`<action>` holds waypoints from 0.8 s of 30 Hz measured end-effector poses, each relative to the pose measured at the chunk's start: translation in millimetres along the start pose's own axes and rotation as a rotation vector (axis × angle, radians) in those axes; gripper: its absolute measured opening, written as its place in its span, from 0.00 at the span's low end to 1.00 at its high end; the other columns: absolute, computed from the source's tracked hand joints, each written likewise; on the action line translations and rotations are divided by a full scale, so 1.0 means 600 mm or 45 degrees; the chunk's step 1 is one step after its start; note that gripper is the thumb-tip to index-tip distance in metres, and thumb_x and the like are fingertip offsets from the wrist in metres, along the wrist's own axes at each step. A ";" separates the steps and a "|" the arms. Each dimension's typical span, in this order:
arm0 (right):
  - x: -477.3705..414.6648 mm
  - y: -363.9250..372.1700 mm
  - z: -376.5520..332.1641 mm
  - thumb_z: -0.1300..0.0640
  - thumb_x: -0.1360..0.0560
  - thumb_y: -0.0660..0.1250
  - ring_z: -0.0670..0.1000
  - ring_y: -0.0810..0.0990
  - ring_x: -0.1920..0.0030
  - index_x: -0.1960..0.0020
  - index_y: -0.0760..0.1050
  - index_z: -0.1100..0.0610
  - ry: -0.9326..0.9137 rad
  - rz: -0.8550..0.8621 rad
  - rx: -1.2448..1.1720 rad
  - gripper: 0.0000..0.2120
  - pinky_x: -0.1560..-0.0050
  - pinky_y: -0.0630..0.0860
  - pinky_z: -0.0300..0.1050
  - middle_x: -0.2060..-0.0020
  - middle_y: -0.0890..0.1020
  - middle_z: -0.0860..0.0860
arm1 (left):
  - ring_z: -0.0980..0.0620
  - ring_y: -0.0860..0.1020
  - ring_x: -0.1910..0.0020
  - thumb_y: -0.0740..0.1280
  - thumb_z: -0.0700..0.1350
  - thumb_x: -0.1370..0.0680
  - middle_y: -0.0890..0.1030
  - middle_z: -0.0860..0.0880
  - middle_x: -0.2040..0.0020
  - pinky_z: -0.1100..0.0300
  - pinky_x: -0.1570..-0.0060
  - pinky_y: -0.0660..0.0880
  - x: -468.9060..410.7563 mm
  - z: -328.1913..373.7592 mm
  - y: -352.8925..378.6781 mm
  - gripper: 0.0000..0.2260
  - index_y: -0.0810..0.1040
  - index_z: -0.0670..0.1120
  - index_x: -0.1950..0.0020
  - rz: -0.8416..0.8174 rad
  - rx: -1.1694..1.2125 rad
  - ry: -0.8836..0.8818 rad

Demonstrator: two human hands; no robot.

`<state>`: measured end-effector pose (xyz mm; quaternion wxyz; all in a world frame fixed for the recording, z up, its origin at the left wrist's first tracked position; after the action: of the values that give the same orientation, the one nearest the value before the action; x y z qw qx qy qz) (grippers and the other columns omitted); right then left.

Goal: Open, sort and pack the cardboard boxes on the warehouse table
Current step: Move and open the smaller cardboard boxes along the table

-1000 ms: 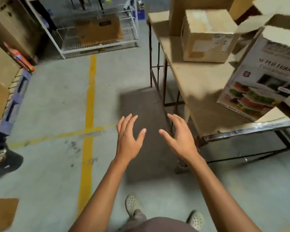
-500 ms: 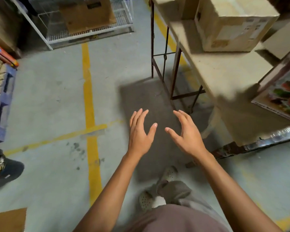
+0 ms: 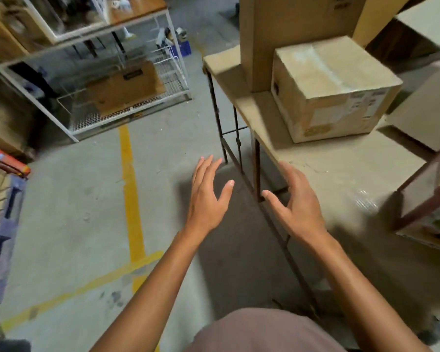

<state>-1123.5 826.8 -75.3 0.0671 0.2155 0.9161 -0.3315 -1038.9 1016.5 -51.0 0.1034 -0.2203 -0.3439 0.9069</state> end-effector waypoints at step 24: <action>-0.417 -0.236 0.178 0.34 0.28 0.70 0.61 0.51 0.20 0.20 0.55 0.49 0.801 0.658 0.615 0.44 0.26 0.59 0.66 0.19 0.51 0.56 | 0.45 0.75 0.36 0.64 0.48 0.22 0.79 0.45 0.37 0.55 0.36 0.68 -0.701 0.187 0.337 0.18 0.77 0.42 0.34 -0.459 0.222 0.720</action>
<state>-963.3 573.6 -9.1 -0.1854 0.5357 0.7050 -0.4262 -728.0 659.0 26.7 0.3717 -0.3889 -0.2563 0.8030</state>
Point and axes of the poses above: each hand's wrist, its own x-axis away from the middle knuckle, its own y-axis out of the palm, z = x × y, the point moved 9 cm from there along -x, towards the middle knuckle
